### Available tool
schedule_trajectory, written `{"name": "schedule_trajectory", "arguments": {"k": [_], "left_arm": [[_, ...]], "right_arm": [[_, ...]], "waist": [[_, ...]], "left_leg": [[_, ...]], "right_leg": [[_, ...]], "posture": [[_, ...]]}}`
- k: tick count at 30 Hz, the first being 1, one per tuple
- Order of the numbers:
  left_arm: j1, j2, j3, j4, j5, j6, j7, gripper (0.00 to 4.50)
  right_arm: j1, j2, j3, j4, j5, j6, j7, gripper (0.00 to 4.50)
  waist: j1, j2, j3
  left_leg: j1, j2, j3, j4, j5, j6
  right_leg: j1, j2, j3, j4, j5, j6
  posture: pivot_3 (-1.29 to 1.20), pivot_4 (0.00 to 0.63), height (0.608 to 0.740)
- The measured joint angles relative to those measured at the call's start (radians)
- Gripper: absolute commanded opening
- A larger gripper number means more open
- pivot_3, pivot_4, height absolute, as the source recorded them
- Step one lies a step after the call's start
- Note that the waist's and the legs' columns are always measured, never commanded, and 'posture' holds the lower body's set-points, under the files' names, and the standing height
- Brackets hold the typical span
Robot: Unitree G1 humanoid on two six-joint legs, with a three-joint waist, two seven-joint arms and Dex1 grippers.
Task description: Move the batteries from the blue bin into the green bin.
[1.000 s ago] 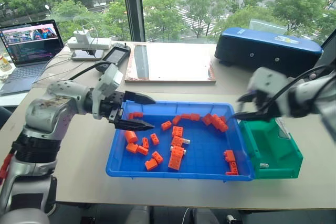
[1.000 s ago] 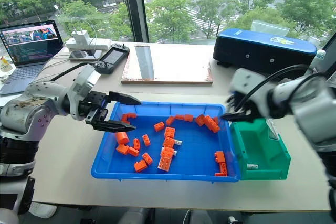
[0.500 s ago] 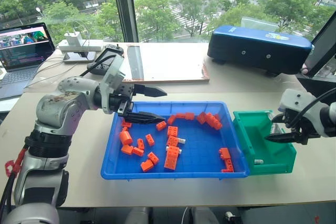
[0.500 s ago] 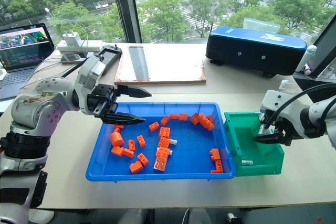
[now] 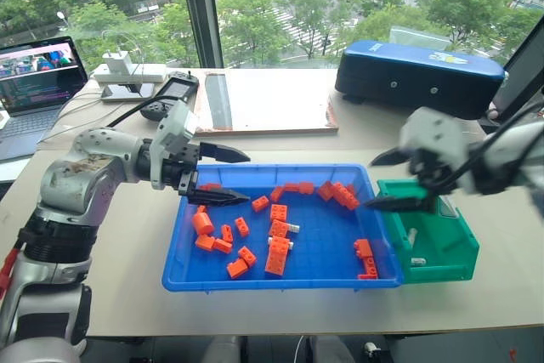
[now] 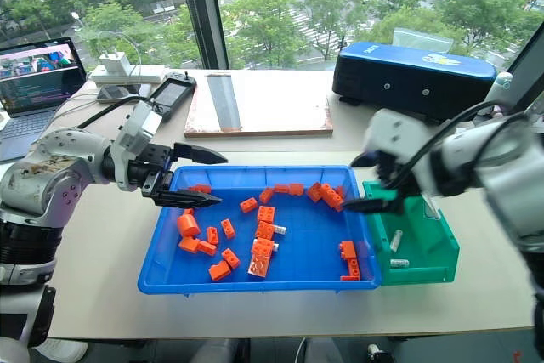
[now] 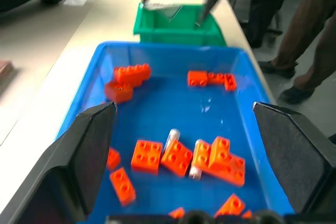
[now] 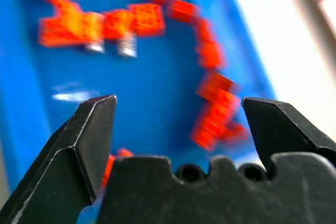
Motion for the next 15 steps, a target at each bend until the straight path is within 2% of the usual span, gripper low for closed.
{"name": "schedule_trajectory", "arguments": {"k": [5,10,13,15], "left_arm": [[0.028,0.039,-0.005,0.001,0.027,-0.019,-0.023,4.50],[0.042,0.045,-0.011,0.001,0.044,-0.026,-0.025,4.50],[0.042,0.045,-0.011,0.000,0.044,-0.026,-0.026,4.50],[0.042,0.045,-0.011,-0.005,0.044,-0.026,-0.026,4.50]], "right_arm": [[-0.036,0.151,0.130,-0.047,0.001,0.022,-0.045,4.45],[-0.053,0.226,0.187,-0.029,-0.027,0.024,-0.099,4.45],[-0.053,0.299,0.217,-0.035,-0.023,0.047,-0.130,3.72],[-0.047,0.327,0.235,-0.044,-0.017,0.064,-0.148,3.04]], "waist": [[0.008,0.000,0.000],[0.014,0.000,0.000],[0.013,0.000,0.000],[0.012,0.000,0.000]], "left_leg": [[-0.001,0.000,0.000,0.000,0.000,0.000],[0.000,0.000,0.000,0.000,0.000,0.000],[0.000,-0.001,0.000,0.000,0.000,0.000],[0.000,-0.001,-0.001,0.000,0.000,0.000]], "right_leg": [[-0.001,0.000,-0.001,0.001,0.000,0.000],[-0.001,0.000,-0.001,0.001,0.000,0.000],[-0.001,0.001,-0.001,0.002,0.000,0.000],[-0.001,0.001,-0.001,0.004,0.000,0.000]], "posture": [[0.00,0.150,0.732],[0.00,0.150,0.732],[0.00,0.150,0.732],[0.00,0.150,0.732]]}}
